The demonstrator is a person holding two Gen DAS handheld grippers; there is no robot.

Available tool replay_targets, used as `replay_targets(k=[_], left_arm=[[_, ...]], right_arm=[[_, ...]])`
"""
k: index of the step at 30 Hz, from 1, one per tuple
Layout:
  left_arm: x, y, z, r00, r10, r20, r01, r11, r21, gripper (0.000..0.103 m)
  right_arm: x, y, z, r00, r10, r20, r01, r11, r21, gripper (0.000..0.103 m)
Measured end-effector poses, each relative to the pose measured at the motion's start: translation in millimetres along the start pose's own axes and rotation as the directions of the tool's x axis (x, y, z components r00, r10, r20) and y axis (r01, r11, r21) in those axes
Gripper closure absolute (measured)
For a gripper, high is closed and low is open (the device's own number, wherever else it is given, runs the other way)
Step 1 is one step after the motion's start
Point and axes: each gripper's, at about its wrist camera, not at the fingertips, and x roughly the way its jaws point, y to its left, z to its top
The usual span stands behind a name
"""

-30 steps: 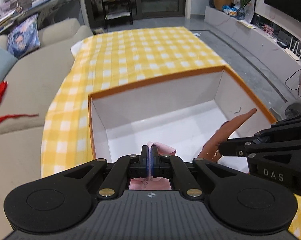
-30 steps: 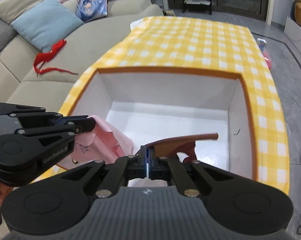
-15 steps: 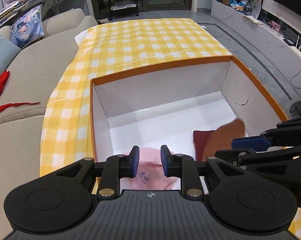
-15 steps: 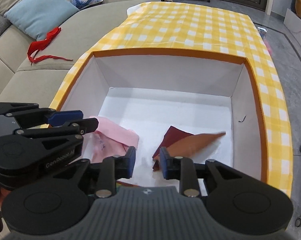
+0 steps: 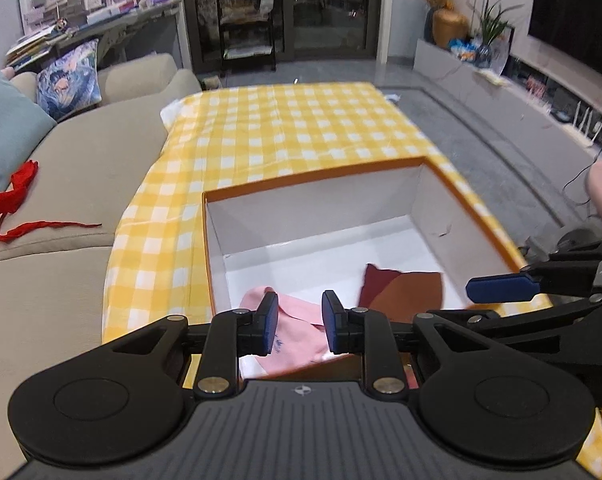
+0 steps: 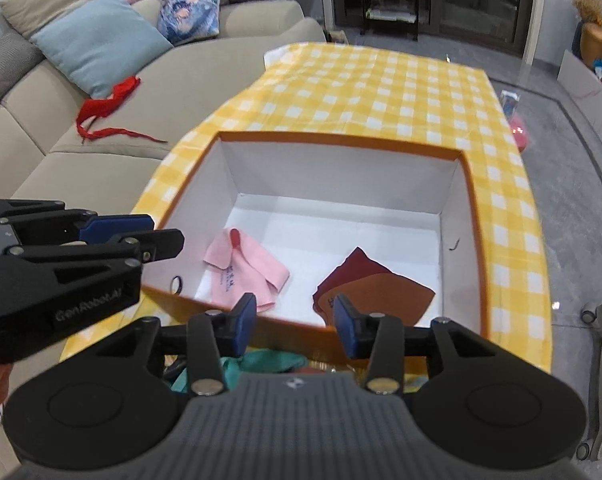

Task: Organize soft objects
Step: 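Withdraw both open grippers from the box back toward the pile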

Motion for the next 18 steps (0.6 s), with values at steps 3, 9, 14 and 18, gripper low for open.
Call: replay_targets(k=[3, 9, 14, 18], left_arm=[[-22.3, -3.1, -10.6, 0.999, -0.02, 0.036, 0.02, 1.0, -0.02, 0.075], [-65.5, -11.0, -40.7, 0.996, -0.032, 0.08, 0.037, 0.997, -0.07, 0.075], [-88.6, -18.2, -68.5, 0.997, -0.024, 0.067, 0.03, 0.995, -0.099, 0.074], [-98.5, -22.9, -91.0, 0.999, -0.014, 0.034, 0.018, 0.993, -0.12, 0.073]], right_arm=[[-22.1, 4.0, -15.8, 1.0, 0.01, 0.028, -0.01, 1.0, -0.003, 0.059], [-67.5, 9.2, -55.1, 0.997, 0.023, 0.069, -0.025, 0.999, 0.03, 0.058], [-96.3, 13.3, -88.5, 0.994, -0.004, 0.105, -0.002, 0.999, 0.052, 0.055], [-109.2, 14.7, -113.6, 0.994, -0.03, 0.107, 0.023, 0.997, 0.068, 0.055]])
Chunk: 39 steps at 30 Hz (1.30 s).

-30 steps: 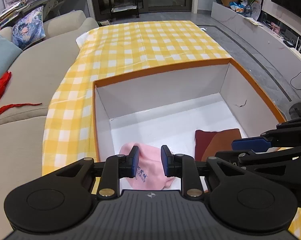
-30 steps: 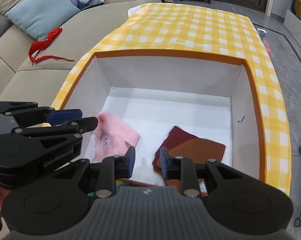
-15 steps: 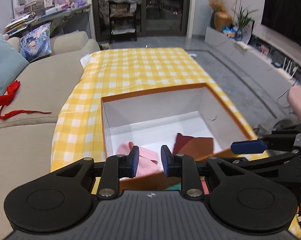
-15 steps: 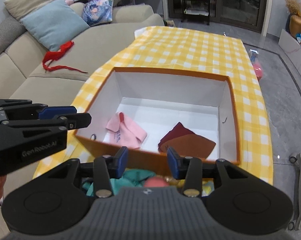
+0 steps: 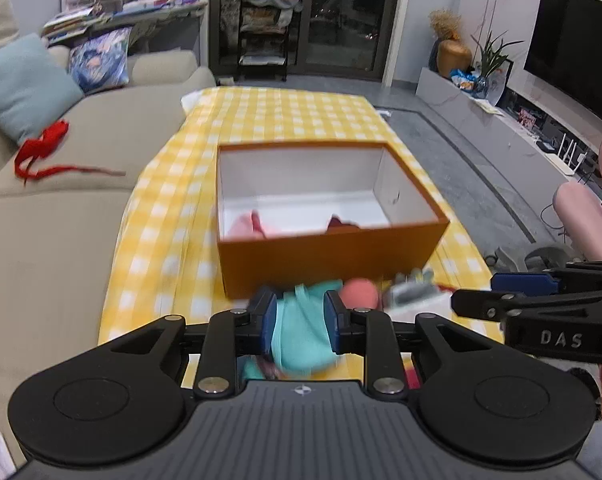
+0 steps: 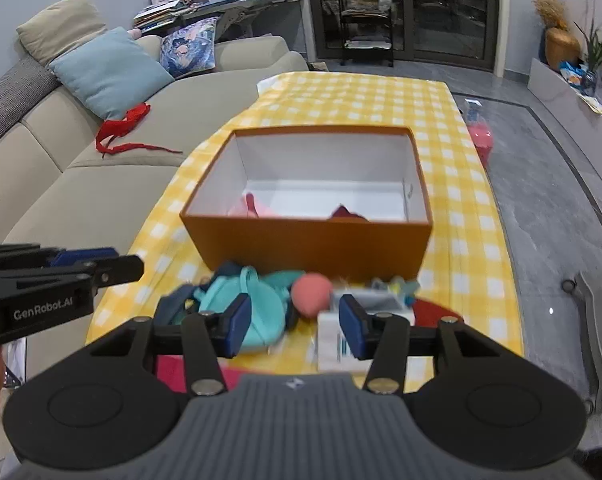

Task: Organize soft objects
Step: 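Withdraw both open grippers from the box back toward the pile, then grasp the navy cloth with the left gripper while the right gripper grasps the white tissue pack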

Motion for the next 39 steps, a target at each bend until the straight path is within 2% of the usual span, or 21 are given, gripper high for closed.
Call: replay_targets(k=[10, 19, 24, 28, 36, 39], left_arm=[[-9.9, 5.2, -40.4, 0.995, -0.011, -0.098, 0.002, 0.996, -0.094, 0.073], [-11.9, 8.3, -59.7, 0.991, -0.009, -0.132, -0.005, 0.995, -0.104, 0.073], [-8.7, 9.6, -60.8, 0.99, -0.018, -0.137, 0.004, 0.995, -0.1, 0.073], [-1.1, 15.5, -58.4, 0.986, -0.06, -0.153, 0.042, 0.992, -0.117, 0.073], [28.2, 35.9, -41.8, 0.98, -0.106, -0.171, 0.091, 0.991, -0.094, 0.073], [43.1, 42.4, -31.8, 0.98, -0.078, -0.182, 0.072, 0.997, -0.04, 0.072]], right_arm=[[-10.0, -3.0, -43.0, 0.996, -0.071, -0.049, 0.071, 0.997, 0.016, 0.054], [-7.6, -5.4, -60.9, 0.989, -0.102, -0.109, 0.106, 0.994, 0.038, 0.054], [-3.0, -7.1, -63.6, 0.985, -0.114, -0.128, 0.119, 0.992, 0.037, 0.054], [2.0, -10.2, -63.4, 0.982, -0.122, -0.14, 0.128, 0.991, 0.035, 0.054], [16.7, -19.8, -50.8, 0.982, -0.106, -0.159, 0.113, 0.993, 0.036, 0.054], [27.8, -23.3, -42.3, 0.979, -0.096, -0.178, 0.103, 0.994, 0.032, 0.053]])
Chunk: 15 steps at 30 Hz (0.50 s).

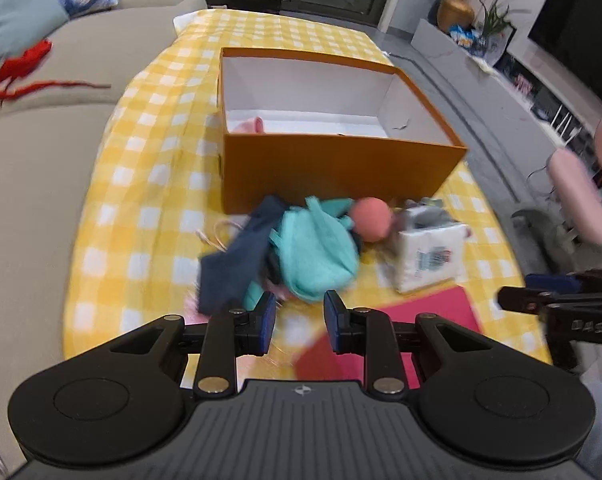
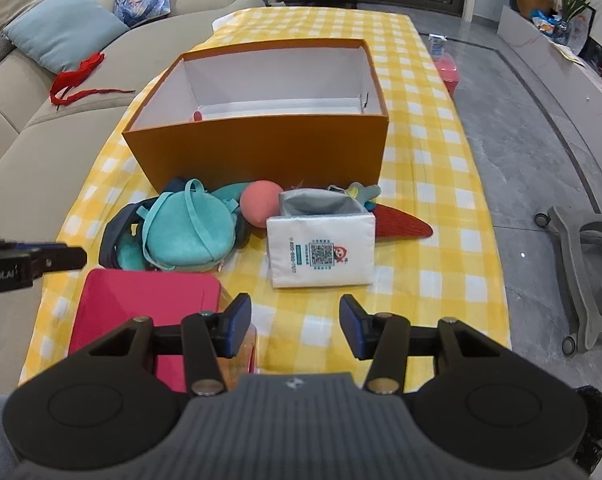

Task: Organize soft objects
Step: 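Grasp the navy cloth with the left gripper while the right gripper grasps the white tissue pack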

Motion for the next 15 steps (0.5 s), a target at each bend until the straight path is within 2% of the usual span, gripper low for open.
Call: replay_targets(k=[4, 6, 9, 14, 15], left_arm=[[20.1, 10.2, 15.0, 0.999, 0.025, -0.022, -0.024, 0.998, 0.049, 0.067], [29.1, 12.9, 18.8, 0.999, 0.035, -0.027, -0.033, 0.996, 0.085, 0.056], [43.7, 15.5, 23.0, 0.998, 0.045, -0.034, -0.041, 0.992, 0.123, 0.048], [73.1, 18.7, 24.2, 0.993, 0.084, -0.08, -0.067, 0.979, 0.194, 0.043], [79.1, 18.4, 23.3, 0.991, 0.095, -0.09, -0.075, 0.975, 0.21, 0.043]], right_arm=[[17.6, -2.5, 14.0, 1.0, 0.005, -0.029, -0.005, 1.0, 0.002, 0.038], [27.2, -3.7, 21.1, 0.999, 0.022, -0.042, -0.022, 1.0, 0.005, 0.037], [44.3, -5.2, 31.0, 0.998, 0.027, -0.063, -0.026, 1.0, 0.013, 0.031], [81.3, -12.4, 43.5, 0.993, 0.024, -0.117, -0.019, 0.999, 0.037, 0.026], [89.0, -13.4, 45.5, 0.992, 0.017, -0.128, -0.012, 0.999, 0.044, 0.021]])
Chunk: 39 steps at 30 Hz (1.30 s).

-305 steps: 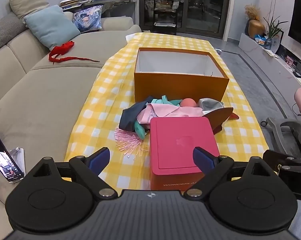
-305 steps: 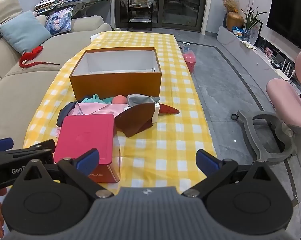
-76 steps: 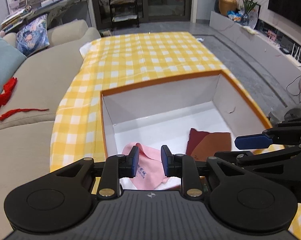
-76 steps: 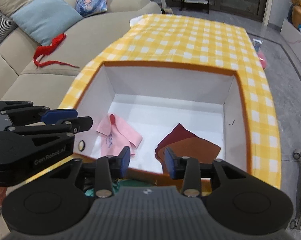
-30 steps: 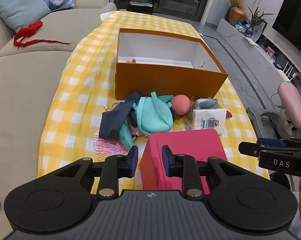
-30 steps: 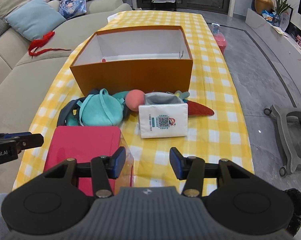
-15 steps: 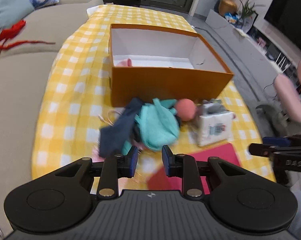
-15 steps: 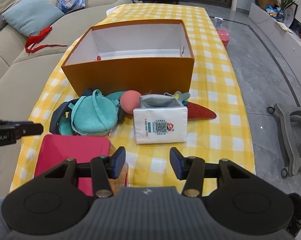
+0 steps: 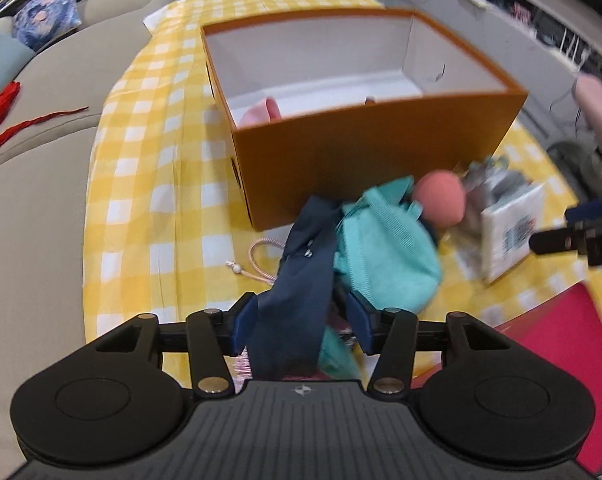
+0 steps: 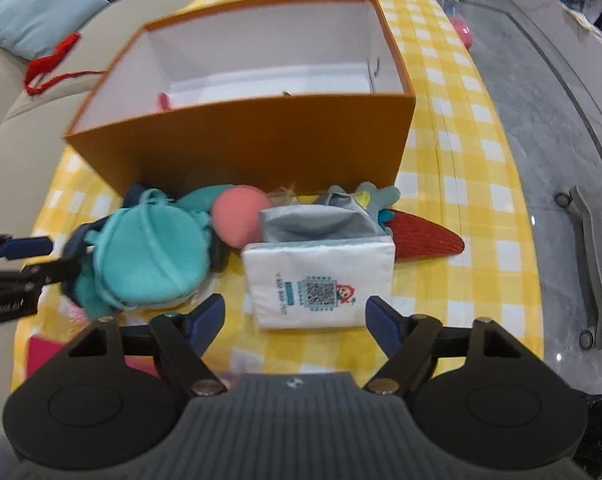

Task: Organize soft objects
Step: 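Grasp the navy cloth with the left gripper while the right gripper grasps the white tissue pack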

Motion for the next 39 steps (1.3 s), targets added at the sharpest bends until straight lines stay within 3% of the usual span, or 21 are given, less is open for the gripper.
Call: replay_targets(k=[4, 10, 15, 17, 20, 21, 22, 23, 25, 33, 35, 36, 39], left_arm=[[15.8, -1.8, 0.6, 1.0, 0.009, -0.014, -0.009, 0.999, 0.035, 0.042], [17.8, 8.0, 3.2, 1.0, -0.026, -0.011, 0.026, 1.0, 0.012, 0.044], [22.4, 16.8, -4.1, 0.999, -0.025, -0.03, 0.024, 0.999, -0.037, 0.078], [20.7, 18.6, -7.5, 0.999, -0.038, -0.011, 0.037, 0.997, -0.071, 0.092], [14.9, 17.8, -9.4, 0.999, -0.041, 0.02, 0.043, 0.993, -0.11, 0.096], [12.6, 16.3, -9.6, 0.999, -0.038, 0.028, 0.041, 0.992, -0.118, 0.096], [10.8, 15.4, -9.2, 0.999, -0.035, 0.034, 0.039, 0.991, -0.126, 0.097], [8.7, 15.0, -8.7, 0.999, -0.033, 0.041, 0.038, 0.99, -0.136, 0.097], [3.6, 14.4, -7.5, 0.998, -0.035, 0.052, 0.043, 0.987, -0.155, 0.097], [-26.0, 14.2, -2.8, 0.993, -0.041, 0.115, 0.062, 0.98, -0.191, 0.098], [-32.3, 15.0, 0.1, 0.989, -0.05, 0.138, 0.079, 0.975, -0.209, 0.098], [-35.4, 15.1, 2.4, 0.987, -0.059, 0.147, 0.089, 0.973, -0.213, 0.098], [-41.0, 12.2, 10.2, 0.985, -0.06, 0.163, 0.093, 0.975, -0.202, 0.099]], right_arm=[[23.1, -1.0, 7.5, 0.999, -0.019, -0.034, 0.02, 1.0, 0.016, 0.013], [46.2, -0.8, 9.4, 0.997, -0.027, -0.069, 0.028, 0.999, 0.016, 0.008], [54.3, 2.0, 7.2, 0.998, -0.038, -0.058, 0.038, 0.999, -0.004, 0.01], [53.3, 4.7, 6.0, 0.997, -0.068, -0.045, 0.067, 0.998, -0.02, 0.022], [46.4, 6.2, 3.4, 0.999, -0.033, -0.031, 0.031, 0.999, -0.036, 0.047], [44.5, 6.9, 2.2, 0.999, -0.01, -0.035, 0.008, 0.999, -0.036, 0.065], [43.3, 7.4, 0.8, 0.999, 0.02, -0.044, -0.022, 0.999, -0.034, 0.094], [43.7, 7.5, -0.2, 0.997, 0.056, -0.062, -0.058, 0.998, -0.026, 0.103], [44.7, 6.4, -3.2, 0.993, 0.081, -0.082, -0.081, 0.997, -0.003, 0.103], [14.9, 2.3, -8.3, 0.996, 0.088, -0.007, -0.088, 0.996, -0.028, 0.101], [8.9, -5.2, -7.2, 0.997, 0.08, 0.002, -0.08, 0.997, -0.009, 0.081], [6.1, -8.7, -6.2, 0.997, 0.078, 0.006, -0.078, 0.997, -0.008, 0.056], [0.2, -15.5, -0.3, 0.999, 0.026, 0.043, -0.025, 0.999, -0.019, 0.049]])
